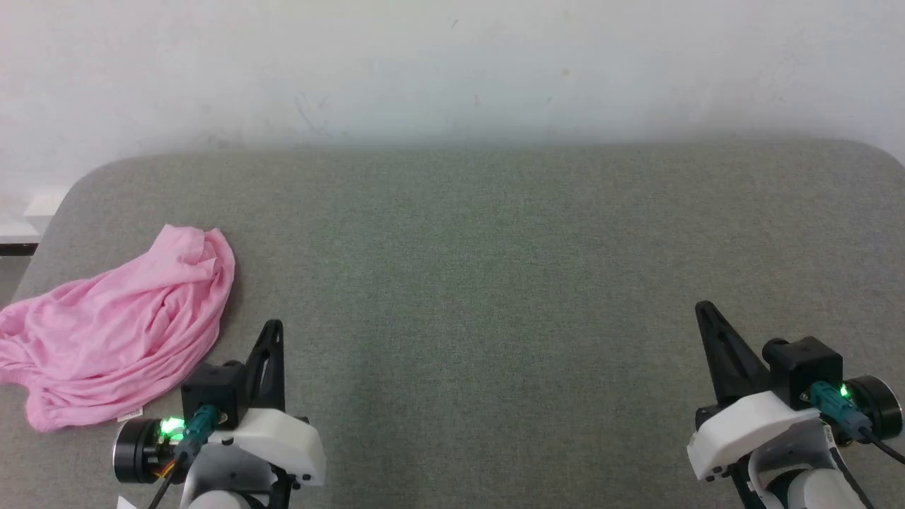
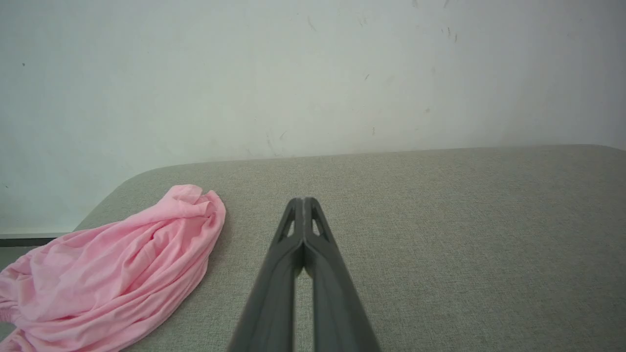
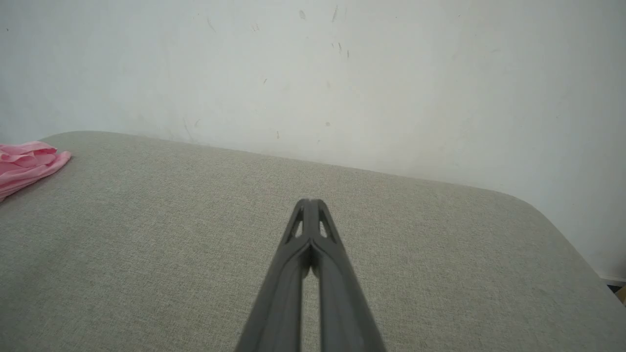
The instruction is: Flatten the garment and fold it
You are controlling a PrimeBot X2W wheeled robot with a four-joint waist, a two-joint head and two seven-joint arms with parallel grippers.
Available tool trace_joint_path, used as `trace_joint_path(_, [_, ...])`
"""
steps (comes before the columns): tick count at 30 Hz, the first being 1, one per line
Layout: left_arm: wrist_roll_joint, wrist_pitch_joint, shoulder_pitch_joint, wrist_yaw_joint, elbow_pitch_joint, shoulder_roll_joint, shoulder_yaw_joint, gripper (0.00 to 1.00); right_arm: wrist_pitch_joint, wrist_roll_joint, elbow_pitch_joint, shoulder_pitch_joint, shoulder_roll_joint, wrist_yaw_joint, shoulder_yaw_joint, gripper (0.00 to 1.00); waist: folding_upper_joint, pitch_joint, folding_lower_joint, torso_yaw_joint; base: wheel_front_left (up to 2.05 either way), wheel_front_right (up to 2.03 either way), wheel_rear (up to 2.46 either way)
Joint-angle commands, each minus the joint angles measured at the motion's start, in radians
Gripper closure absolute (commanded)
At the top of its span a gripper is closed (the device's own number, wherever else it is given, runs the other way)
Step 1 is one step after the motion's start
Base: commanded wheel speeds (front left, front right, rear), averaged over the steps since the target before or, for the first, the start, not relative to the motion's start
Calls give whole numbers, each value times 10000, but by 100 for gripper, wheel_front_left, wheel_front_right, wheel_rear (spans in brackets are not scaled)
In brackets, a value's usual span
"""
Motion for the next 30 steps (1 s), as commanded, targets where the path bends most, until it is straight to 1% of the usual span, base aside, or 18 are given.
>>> trace_joint_path(1, [64,3,50,-80,-57,-51,39,100,7,-76,-68,80,28,-21,-3,100,0,0,0,0,0,0,0])
trace_joint_path(7, [64,3,50,-80,-57,-51,39,100,7,-76,-68,80,28,-21,-3,100,0,0,0,0,0,0,0])
trace_joint_path(8, [-2,0,0,0,0,0,0,0,0,0,0,0,0,0,0,0,0,0,0,0,0,0,0])
trace_joint_path(30, [-299,-397,8,146,217,-6,-254,0,-397,485,292,90,1,-3,-96,0,0,-1,0,48,0,0,0])
